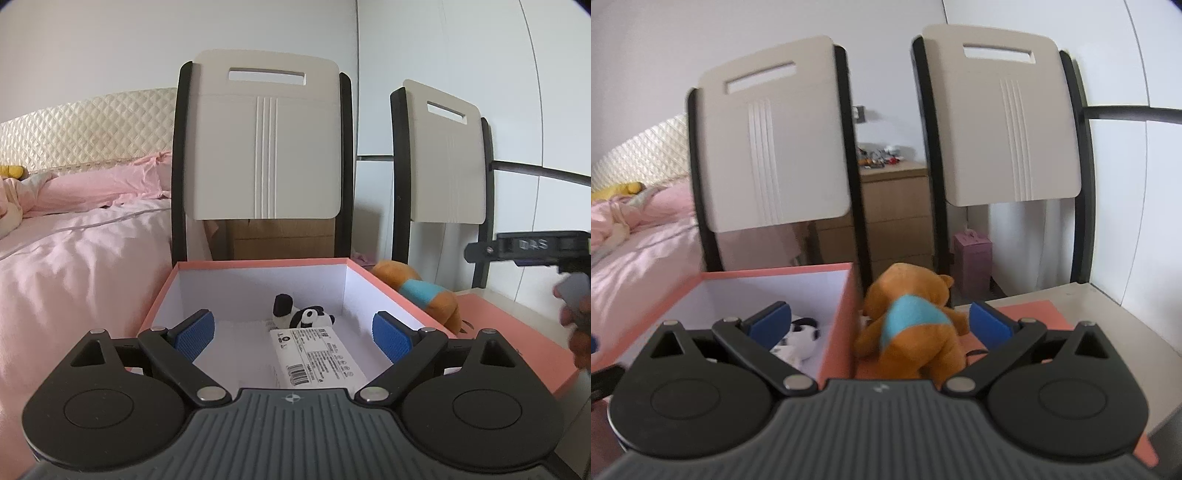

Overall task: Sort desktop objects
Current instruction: 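Move the right gripper to the brown teddy bear and close on it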

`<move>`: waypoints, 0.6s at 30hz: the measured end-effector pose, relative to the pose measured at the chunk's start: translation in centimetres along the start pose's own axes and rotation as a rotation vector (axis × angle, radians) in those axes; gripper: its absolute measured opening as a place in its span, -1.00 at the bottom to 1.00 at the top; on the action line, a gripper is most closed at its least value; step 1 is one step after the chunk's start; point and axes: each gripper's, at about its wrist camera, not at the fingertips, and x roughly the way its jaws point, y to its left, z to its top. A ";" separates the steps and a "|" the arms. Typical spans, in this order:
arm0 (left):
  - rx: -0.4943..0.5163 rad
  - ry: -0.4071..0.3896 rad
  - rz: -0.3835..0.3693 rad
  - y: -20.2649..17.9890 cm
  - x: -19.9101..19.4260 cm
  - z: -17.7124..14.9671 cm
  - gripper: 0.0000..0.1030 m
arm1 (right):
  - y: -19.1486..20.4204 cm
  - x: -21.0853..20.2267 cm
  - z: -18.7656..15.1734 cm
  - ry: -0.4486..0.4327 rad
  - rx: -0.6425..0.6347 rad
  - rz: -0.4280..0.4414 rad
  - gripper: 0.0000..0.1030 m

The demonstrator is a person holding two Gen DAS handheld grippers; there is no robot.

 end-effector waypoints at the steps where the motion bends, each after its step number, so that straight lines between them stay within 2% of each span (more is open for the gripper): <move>1: 0.001 0.002 -0.001 0.0 0.0 0.0 0.83 | -0.4 0.7 0.2 0.010 0.000 -0.006 1.00; 11: -0.002 0.015 -0.002 0.0 0.2 0.0 0.83 | -5.2 9.7 2.1 0.197 0.033 -0.058 1.00; 15: -0.005 0.023 -0.004 0.1 0.3 0.0 0.83 | -6.1 12.9 2.4 0.275 0.039 -0.074 1.00; 18: -0.006 0.029 -0.005 0.2 0.4 0.0 0.83 | -5.6 14.9 2.1 0.343 -0.003 -0.061 0.99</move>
